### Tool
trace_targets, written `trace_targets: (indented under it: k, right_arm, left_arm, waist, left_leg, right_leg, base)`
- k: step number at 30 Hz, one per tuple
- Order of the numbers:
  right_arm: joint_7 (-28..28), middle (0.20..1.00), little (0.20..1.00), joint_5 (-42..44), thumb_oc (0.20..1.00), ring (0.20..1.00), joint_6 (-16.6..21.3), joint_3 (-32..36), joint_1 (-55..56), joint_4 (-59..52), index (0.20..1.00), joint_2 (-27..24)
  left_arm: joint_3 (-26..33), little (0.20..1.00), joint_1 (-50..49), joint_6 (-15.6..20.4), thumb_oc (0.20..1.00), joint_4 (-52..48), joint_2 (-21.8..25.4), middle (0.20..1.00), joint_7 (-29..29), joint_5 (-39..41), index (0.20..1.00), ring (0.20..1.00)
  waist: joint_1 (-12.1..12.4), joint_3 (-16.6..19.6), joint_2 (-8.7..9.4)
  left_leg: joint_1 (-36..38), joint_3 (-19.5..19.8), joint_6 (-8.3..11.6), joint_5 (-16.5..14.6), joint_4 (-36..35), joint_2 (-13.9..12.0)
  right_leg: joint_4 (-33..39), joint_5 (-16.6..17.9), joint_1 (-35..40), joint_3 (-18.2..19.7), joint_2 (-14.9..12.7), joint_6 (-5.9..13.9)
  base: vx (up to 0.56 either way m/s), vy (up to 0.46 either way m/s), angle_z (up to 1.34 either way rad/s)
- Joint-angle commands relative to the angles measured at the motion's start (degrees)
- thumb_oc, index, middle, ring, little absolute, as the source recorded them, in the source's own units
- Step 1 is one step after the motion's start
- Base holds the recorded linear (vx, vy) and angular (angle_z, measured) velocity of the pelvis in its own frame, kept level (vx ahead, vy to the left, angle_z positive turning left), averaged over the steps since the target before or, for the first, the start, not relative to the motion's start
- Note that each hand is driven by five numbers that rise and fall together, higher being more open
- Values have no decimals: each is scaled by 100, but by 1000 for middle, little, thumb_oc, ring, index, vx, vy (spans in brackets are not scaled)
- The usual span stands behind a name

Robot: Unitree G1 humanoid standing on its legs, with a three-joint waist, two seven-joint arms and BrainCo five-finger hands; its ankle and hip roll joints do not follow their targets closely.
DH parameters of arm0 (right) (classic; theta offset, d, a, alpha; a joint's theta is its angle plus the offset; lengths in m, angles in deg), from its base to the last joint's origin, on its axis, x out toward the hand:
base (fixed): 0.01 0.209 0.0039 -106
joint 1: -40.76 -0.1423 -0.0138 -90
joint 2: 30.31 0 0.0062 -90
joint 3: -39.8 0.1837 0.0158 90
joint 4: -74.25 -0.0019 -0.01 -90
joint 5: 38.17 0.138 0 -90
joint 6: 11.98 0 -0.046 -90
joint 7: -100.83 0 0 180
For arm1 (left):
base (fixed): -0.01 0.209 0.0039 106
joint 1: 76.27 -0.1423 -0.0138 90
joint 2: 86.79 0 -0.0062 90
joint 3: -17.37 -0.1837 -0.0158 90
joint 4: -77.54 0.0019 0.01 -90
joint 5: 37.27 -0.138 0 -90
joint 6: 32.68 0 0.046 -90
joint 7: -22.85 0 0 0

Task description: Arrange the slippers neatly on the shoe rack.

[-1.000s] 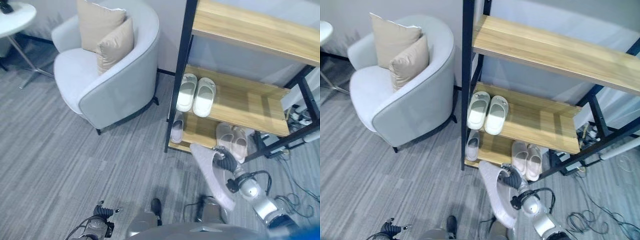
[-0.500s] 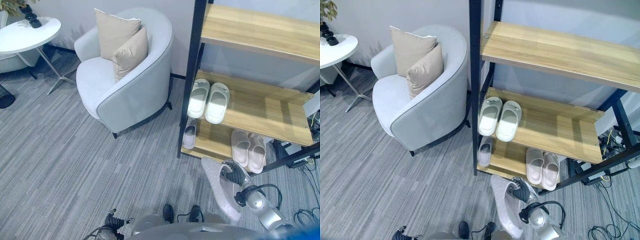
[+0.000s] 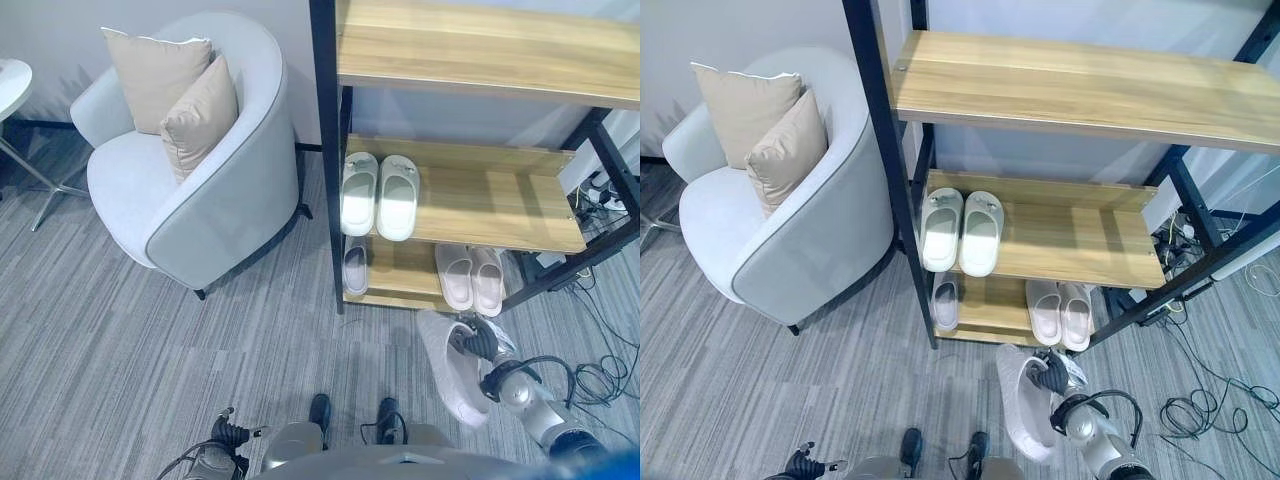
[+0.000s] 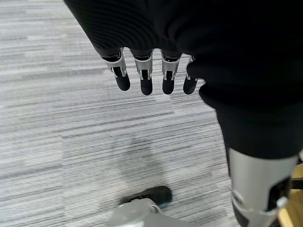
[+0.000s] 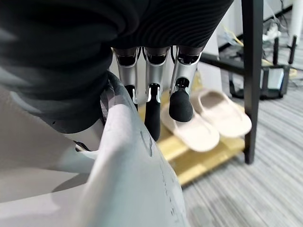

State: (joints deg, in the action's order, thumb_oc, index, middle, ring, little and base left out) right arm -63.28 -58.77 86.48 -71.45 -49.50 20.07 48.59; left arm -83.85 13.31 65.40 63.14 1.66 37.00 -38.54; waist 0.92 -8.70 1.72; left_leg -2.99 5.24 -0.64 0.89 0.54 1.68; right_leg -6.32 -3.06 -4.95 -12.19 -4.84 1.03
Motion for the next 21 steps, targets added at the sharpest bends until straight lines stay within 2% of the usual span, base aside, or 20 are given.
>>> trace_targets:
  k: [1, 2, 3, 5, 7, 9, 10, 11, 12, 13, 14, 16, 18, 21]
  right_arm:
    - [213, 200, 200, -30, 200, 200, 39, -17, -477, -283, 200, -215]
    - [213, 200, 200, -30, 200, 200, 39, -18, -483, -280, 200, -214]
    - [356, 200, 200, 45, 200, 200, -44, -37, -807, -94, 200, -232]
    - [414, 200, 200, 179, 200, 200, -93, -52, -1067, 88, 200, -252]
    - [420, 200, 200, 294, 200, 200, -131, -96, -1308, 159, 200, -311]
    - [588, 200, 200, 453, 200, 200, -147, -198, -1943, 297, 200, -475]
    - [589, 200, 200, 454, 200, 200, -146, -200, -1947, 300, 200, -474]
    - [707, 200, 200, 642, 200, 200, -134, -192, -2216, 151, 200, -581]
    - [811, 200, 200, 746, 200, 200, -107, -233, -2541, 2, 200, -722]
    - [812, 200, 200, 747, 200, 200, -106, -235, -2544, 4, 200, -723]
    - [979, 200, 200, 831, 200, 200, -94, -300, -3013, 58, 200, -868]
    - [1260, 200, 200, 1141, 200, 200, -20, -335, -3714, 16, 200, -1059]
    - [1423, 200, 200, 1632, 200, 200, 106, -354, -4355, 158, 200, -1156]
    - [1604, 200, 200, 1709, 200, 200, 112, -425, -4828, -1, 200, -1399]
  left_arm:
    - [-53, 1000, 131, 60, 1000, 12, 124, 1000, 151, -5, 1000, 1000]
    - [-51, 1000, 136, 60, 1000, 13, 124, 1000, 151, -5, 1000, 1000]
    - [-60, 1000, 184, 100, 1000, 16, 99, 1000, 130, 213, 1000, 1000]
    - [-99, 1000, 250, 130, 1000, -11, 127, 1000, 138, 344, 1000, 1000]
    - [-113, 1000, 288, 156, 1000, -49, 169, 1000, 140, 464, 1000, 1000]
    - [-106, 1000, 384, 189, 1000, -148, 292, 1000, 203, 691, 1000, 1000]
    - [-105, 1000, 385, 188, 1000, -148, 292, 1000, 203, 691, 1000, 1000]
    - [-132, 1000, 392, 228, 1000, -299, 444, 1000, 251, 830, 1000, 1000]
    - [-160, 1000, 426, 268, 1000, -409, 535, 1000, 275, 982, 1000, 1000]
    - [-160, 1000, 427, 267, 1000, -409, 535, 1000, 275, 982, 1000, 1000]
    - [-192, 1000, 419, 310, 1000, -452, 571, 1000, 284, 1121, 1000, 1000]
    - [-256, 1000, 379, 416, 1000, -574, 677, 1000, 342, 1314, 1000, 1000]
    - [-289, 1000, 390, 510, 1000, -704, 787, 1000, 379, 1583, 1000, 1000]
    - [-188, 1000, 442, 606, 1000, -884, 925, 1000, 440, 1953, 1000, 1000]
  waist:
    - [78, -366, 138]
    - [79, -356, 139]
    - [109, -626, 140]
    - [137, -776, 142]
    - [190, -879, 147]
    - [290, -1058, 129]
    - [288, -1051, 130]
    - [344, -1173, 107]
    - [400, -1235, 59]
    - [402, -1217, 61]
    - [501, -1244, 15]
    - [636, -1209, -46]
    - [777, -1170, -121]
    - [851, -1080, -184]
  left_leg:
    - [-693, -29, 84, -575, 990, -158]
    - [-722, -31, 83, -585, 1013, -156]
    - [-1148, -35, 65, -635, 1371, -144]
    - [-1607, -55, 51, -733, 1819, -146]
    - [-1937, -35, 24, -873, 2247, -129]
    - [-2630, 8, -44, -1122, 3101, -116]
    - [-2644, 8, -44, -1127, 3112, -115]
    - [-3254, 141, -104, -1575, 3960, -69]
    - [-3829, 159, -189, -1845, 4677, -1]
    - [-3863, 156, -191, -1859, 4704, -1]
    - [-4402, 139, -265, -2060, 5280, 73]
    - [-5333, 136, -358, -2322, 6124, 176]
    - [-6212, 193, -479, -2522, 6838, 261]
    - [-7021, 264, -565, -2710, 7558, 336]
  right_leg:
    - [-596, -246, -120, -110, -419, 437]
    - [-613, -251, -148, -105, -422, 438]
    - [-940, -249, -577, -68, -464, 441]
    - [-1321, -325, -981, -71, -537, 423]
    - [-1689, -459, -1262, -48, -582, 372]
    - [-2552, -789, -1916, -39, -665, 252]
    - [-2563, -795, -1930, -38, -667, 252]
    - [-3385, -1339, -2466, 34, -726, 136]
    - [-4054, -1598, -3045, 128, -783, 22]
    - [-4081, -1611, -3081, 135, -785, 23]
    - [-4563, -1861, -3597, 236, -828, -119]
    - [-5339, -2145, -4533, 380, -866, -258]
    - [-6094, -2341, -5403, 476, -913, -341]
    - [-6834, -2510, -6195, 540, -938, -400]
  base:
    - [-123, 27, 2]
    - [-271, 28, -6]
    - [-236, 17, 0]
    - [-220, 17, -17]
    - [-105, 14, -16]
    - [-89, 16, -3]
    - [-7, -32, 1]
    - [-21, -20, 6]
    - [-19, -20, 38]
    - [-63, 38, 38]
    - [-42, 37, 32]
    - [-67, 60, 8]
    - [-40, 65, -13]
    - [17, 49, -9]
